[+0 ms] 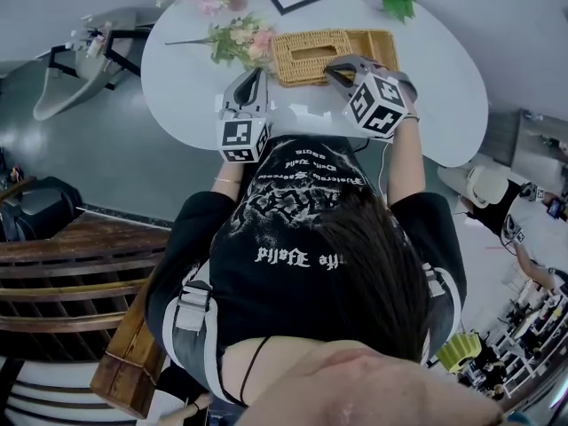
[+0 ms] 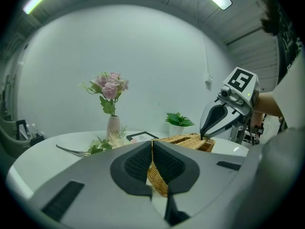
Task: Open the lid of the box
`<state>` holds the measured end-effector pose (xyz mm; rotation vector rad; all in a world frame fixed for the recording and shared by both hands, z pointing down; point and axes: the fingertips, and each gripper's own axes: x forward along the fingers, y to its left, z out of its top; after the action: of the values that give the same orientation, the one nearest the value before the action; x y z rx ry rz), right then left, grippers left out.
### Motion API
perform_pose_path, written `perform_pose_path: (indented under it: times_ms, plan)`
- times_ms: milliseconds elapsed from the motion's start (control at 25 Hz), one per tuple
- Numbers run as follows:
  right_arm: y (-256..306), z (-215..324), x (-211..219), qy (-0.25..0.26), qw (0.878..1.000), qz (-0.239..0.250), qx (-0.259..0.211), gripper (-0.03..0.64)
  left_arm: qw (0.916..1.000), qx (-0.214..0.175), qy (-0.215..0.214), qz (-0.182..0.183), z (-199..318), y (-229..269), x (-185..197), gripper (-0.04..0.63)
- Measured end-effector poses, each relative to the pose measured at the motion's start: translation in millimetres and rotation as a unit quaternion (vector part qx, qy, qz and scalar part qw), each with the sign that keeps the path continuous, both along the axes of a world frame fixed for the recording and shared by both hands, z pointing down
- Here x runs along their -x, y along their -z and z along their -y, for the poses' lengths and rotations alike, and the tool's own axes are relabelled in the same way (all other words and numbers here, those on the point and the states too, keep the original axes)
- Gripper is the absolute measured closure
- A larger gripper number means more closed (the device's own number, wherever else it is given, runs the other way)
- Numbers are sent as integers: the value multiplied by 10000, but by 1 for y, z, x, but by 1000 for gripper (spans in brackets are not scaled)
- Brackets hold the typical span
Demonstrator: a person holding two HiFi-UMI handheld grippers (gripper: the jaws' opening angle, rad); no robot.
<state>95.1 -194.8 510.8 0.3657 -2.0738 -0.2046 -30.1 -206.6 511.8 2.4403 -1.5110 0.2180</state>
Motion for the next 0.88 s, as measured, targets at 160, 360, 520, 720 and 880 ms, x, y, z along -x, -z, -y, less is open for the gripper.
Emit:
perform_pose_path:
  times_ms: [160,360,520,720,880]
  plan:
    - [8,6,4,160,9998,-103,-110,581,10000,5,-21,47,0,-1,1,571]
    - [18,16,6,326,9990,-222,-202,581,10000,12,-13,57,1,-2,2,571]
    - [29,23,8,344,9989,-179,-266,581,10000,7,29,71,1,-2,6,571]
    - [36,25,7,358,9988,-191,-271,581,9999,12,86,57,1,-3,10,571]
    - [38,27,8,425,9986,-290,-108,581,9999,-32,112,41,3,-1,9,571]
